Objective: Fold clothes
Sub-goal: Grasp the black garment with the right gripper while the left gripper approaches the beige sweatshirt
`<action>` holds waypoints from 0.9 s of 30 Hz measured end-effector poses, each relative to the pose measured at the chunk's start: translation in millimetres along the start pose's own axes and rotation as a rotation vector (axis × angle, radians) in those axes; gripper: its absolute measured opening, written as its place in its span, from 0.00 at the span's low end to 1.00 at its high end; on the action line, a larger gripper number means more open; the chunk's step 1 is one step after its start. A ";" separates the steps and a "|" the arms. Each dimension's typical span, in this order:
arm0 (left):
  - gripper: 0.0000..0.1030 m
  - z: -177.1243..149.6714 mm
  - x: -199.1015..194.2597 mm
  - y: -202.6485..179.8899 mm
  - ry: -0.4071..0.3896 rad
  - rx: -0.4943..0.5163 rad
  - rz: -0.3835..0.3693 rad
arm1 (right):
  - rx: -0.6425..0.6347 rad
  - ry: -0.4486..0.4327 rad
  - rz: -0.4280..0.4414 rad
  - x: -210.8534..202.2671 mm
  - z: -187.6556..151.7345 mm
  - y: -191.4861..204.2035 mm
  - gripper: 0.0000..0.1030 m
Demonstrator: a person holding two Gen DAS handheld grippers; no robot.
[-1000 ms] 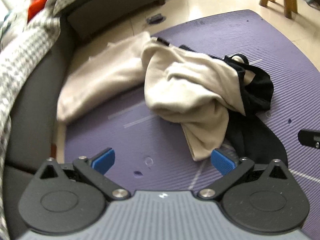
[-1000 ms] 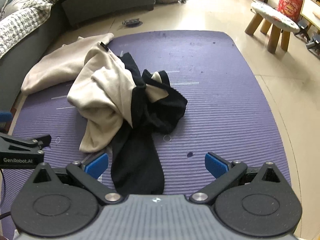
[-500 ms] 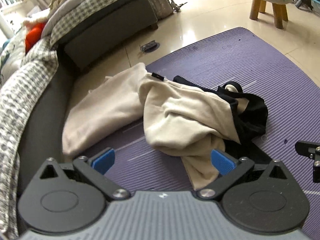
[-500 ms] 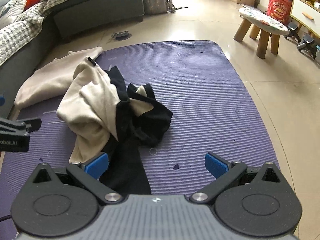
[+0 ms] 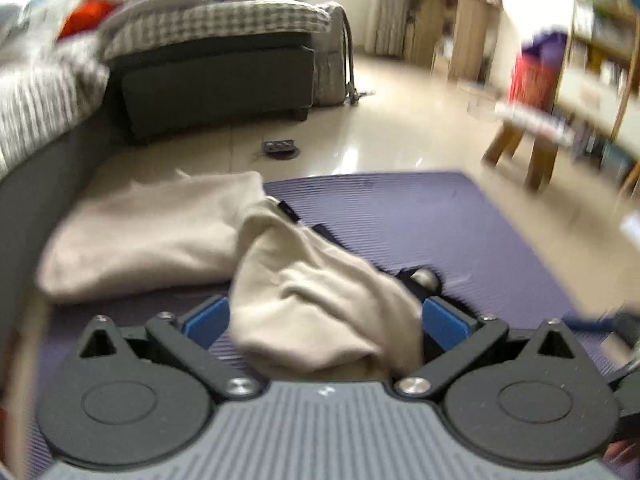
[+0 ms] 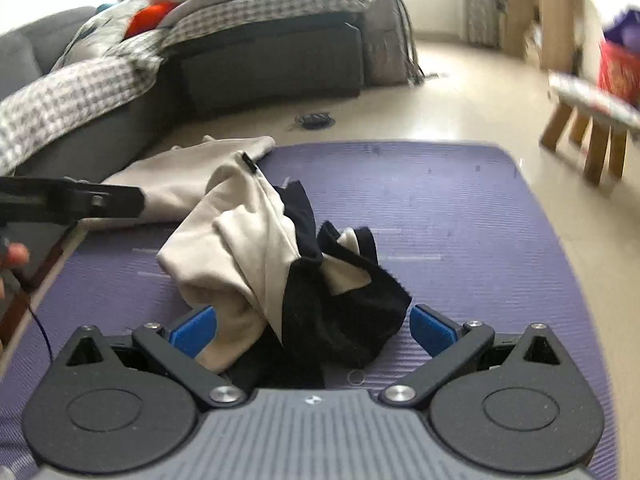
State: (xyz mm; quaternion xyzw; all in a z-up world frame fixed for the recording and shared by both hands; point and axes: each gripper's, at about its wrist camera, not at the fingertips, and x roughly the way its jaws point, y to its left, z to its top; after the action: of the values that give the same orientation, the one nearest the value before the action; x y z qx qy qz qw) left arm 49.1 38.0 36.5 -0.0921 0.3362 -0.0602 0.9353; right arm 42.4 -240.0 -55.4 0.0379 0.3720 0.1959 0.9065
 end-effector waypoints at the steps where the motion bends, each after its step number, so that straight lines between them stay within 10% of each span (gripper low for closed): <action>1: 1.00 -2.8 6.6 11.8 0.002 -0.040 -0.098 | 0.030 0.003 0.005 5.6 -0.4 -5.4 0.99; 3: 1.00 -6.8 16.4 23.3 0.020 -0.065 -0.177 | 0.056 0.006 -0.009 14.3 -0.6 -10.9 0.99; 17: 1.00 -24.9 76.5 45.8 0.149 0.032 -0.107 | 0.129 0.000 0.075 77.7 -3.9 -16.8 0.89; 23: 1.00 -30.7 82.8 58.5 0.206 -0.025 -0.096 | 0.171 0.012 0.115 103.7 2.1 -8.9 0.70; 27: 1.00 -30.1 76.3 59.0 0.200 -0.001 -0.106 | 0.204 0.021 0.164 116.9 5.4 -4.7 0.31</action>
State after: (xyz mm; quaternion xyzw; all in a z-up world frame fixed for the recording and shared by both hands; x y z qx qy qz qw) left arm 91.3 78.3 -46.0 -0.1036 0.4225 -0.1182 0.8926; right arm 123.2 -199.2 -129.7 0.1580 0.3950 0.2311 0.8750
